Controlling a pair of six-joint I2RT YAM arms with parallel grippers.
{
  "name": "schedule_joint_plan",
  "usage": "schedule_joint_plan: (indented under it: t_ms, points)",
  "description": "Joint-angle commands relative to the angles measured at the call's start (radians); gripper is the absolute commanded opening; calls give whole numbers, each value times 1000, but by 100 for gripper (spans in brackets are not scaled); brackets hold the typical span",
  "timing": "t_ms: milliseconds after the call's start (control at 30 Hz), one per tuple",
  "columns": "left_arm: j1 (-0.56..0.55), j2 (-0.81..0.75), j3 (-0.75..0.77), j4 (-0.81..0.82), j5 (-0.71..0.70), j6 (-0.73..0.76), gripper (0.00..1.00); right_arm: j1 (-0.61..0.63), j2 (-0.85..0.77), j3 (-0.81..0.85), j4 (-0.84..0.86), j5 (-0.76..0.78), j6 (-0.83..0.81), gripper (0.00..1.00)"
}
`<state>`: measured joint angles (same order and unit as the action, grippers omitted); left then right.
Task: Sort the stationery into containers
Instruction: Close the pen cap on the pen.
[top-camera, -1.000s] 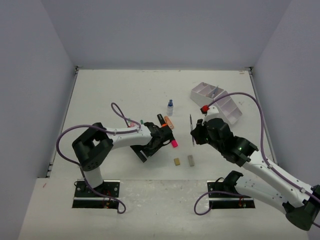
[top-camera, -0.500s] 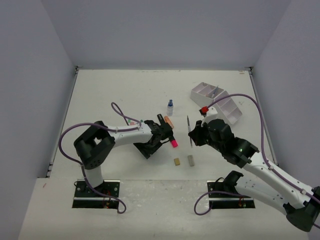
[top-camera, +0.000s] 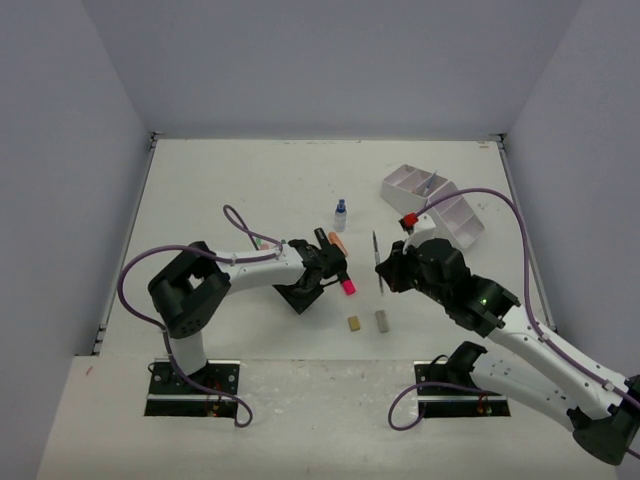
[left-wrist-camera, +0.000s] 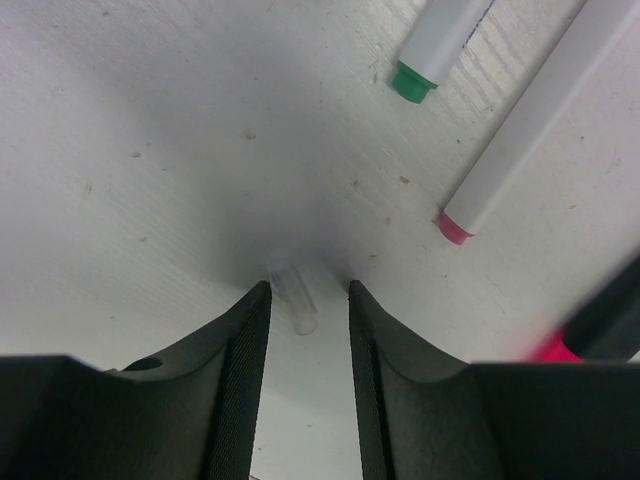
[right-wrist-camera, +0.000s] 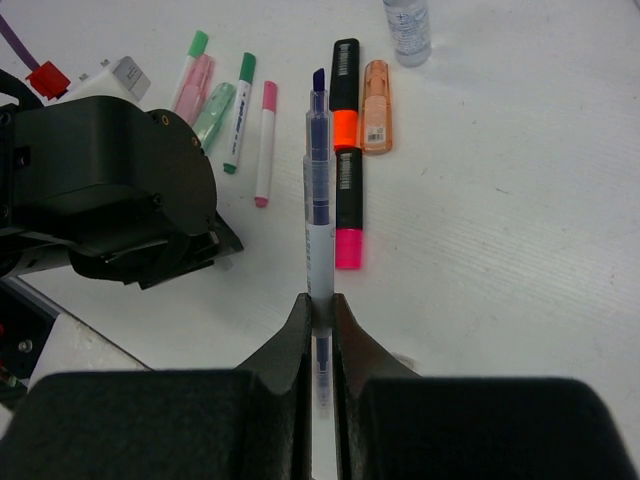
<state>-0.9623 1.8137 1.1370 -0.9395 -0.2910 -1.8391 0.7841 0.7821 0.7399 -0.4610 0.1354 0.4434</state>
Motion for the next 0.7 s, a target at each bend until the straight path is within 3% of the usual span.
schedule_joint_plan:
  t_ms: [0,233,400,500,667]
  points:
    - [9,46,-17,102,19,-1,34,-3,-19,-2,38,-30,-20,0]
    - [14,35,-54,145,27,23,0,-5,-27,-7,41,-49,-23,0]
    - [17,-3,-105,217,21,78,0,-5,-51,-13,51,-77,-21,0]
    - [17,-67,-135,268,-30,184,0,-5,-61,-25,53,-88,-11,0]
    - [17,-260,-130,434,-252,555,0,-5,-38,-81,128,-196,8,0]
